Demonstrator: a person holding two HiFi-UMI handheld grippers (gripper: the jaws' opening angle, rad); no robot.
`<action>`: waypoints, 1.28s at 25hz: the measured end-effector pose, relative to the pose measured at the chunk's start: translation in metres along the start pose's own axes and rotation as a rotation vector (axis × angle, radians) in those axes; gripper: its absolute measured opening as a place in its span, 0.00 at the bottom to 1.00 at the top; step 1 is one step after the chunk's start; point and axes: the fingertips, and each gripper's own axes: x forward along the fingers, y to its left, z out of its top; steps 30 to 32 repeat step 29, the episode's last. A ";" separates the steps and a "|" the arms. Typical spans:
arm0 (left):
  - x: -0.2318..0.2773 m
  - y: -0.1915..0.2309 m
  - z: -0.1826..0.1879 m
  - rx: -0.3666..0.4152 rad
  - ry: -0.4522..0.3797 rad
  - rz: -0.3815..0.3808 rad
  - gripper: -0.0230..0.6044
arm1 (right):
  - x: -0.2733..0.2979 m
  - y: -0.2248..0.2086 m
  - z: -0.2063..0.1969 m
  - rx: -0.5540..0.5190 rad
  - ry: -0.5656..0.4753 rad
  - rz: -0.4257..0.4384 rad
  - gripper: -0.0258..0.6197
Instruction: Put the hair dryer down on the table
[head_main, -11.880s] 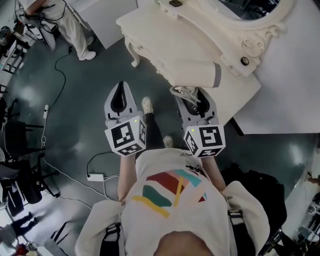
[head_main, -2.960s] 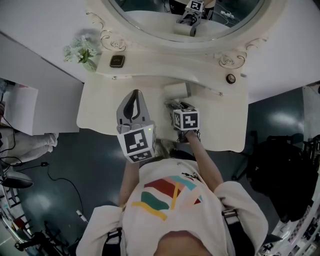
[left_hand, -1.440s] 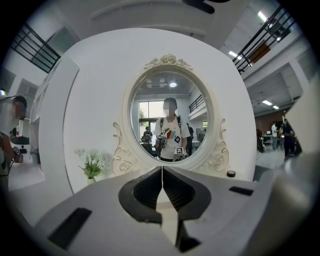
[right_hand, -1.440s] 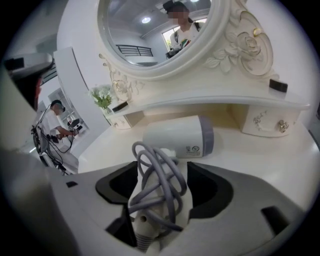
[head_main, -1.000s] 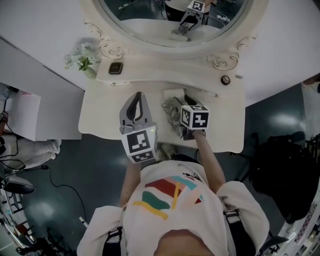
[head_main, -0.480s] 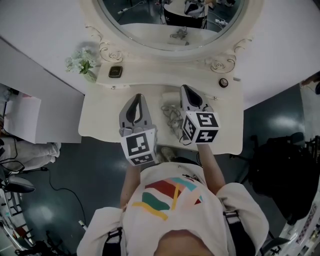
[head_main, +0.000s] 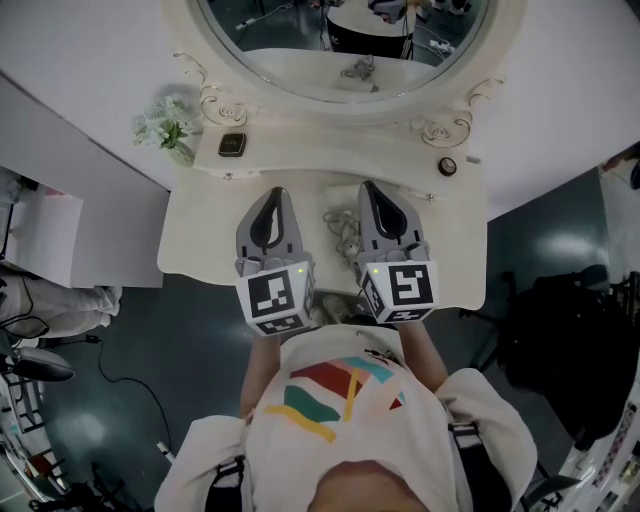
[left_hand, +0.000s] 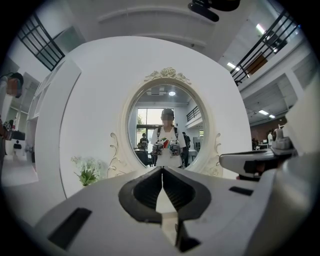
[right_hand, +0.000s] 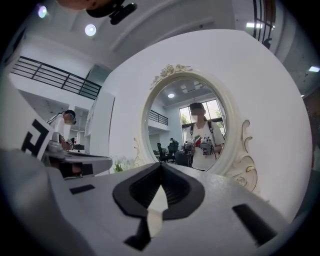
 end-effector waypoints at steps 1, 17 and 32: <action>0.000 0.001 0.000 0.002 -0.001 0.001 0.05 | -0.001 0.002 0.000 -0.004 0.001 0.001 0.04; -0.005 0.003 0.005 0.010 -0.014 0.003 0.05 | -0.002 0.010 -0.009 0.012 0.030 0.024 0.04; -0.006 0.002 0.003 0.008 -0.013 0.003 0.05 | -0.002 0.007 -0.015 0.029 0.048 0.026 0.04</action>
